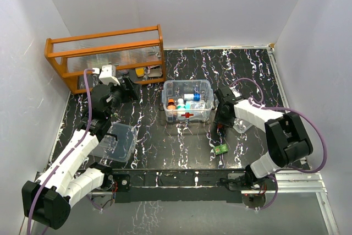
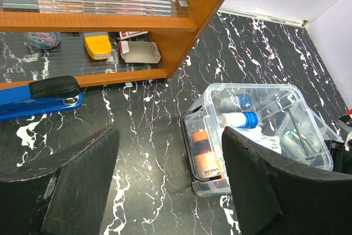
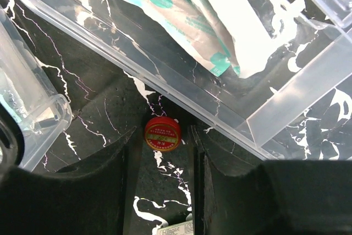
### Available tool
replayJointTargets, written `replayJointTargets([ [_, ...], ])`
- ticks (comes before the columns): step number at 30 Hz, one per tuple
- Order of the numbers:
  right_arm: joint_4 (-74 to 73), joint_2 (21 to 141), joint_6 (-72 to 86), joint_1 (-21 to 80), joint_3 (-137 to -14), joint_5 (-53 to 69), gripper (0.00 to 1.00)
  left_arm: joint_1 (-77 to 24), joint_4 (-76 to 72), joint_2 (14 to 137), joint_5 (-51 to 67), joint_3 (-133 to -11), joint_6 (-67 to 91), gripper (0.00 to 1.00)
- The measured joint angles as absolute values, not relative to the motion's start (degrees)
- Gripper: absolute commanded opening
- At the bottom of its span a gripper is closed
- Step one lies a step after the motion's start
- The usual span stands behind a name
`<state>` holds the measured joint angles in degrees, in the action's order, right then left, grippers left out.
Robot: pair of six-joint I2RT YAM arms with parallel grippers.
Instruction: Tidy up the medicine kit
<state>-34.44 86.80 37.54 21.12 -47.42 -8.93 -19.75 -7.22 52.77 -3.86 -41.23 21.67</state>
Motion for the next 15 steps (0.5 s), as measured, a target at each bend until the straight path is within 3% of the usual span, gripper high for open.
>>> replayJointTargets([
  [5, -34.5, 87.9, 37.5, 22.3, -48.2, -11.2, 0.28, -19.7, -7.2, 52.8, -3.9, -41.2, 21.7, 0.73],
  [9, -34.5, 88.0, 37.5, 22.5, -48.3, -12.0, 0.16, -19.7, -7.2, 52.8, -3.9, -41.2, 21.7, 0.73],
  [15, -34.4, 87.9, 37.6, 22.7, -48.3, -12.1, 0.14, -19.7, -7.2, 52.7, -3.9, -41.2, 21.7, 0.73],
])
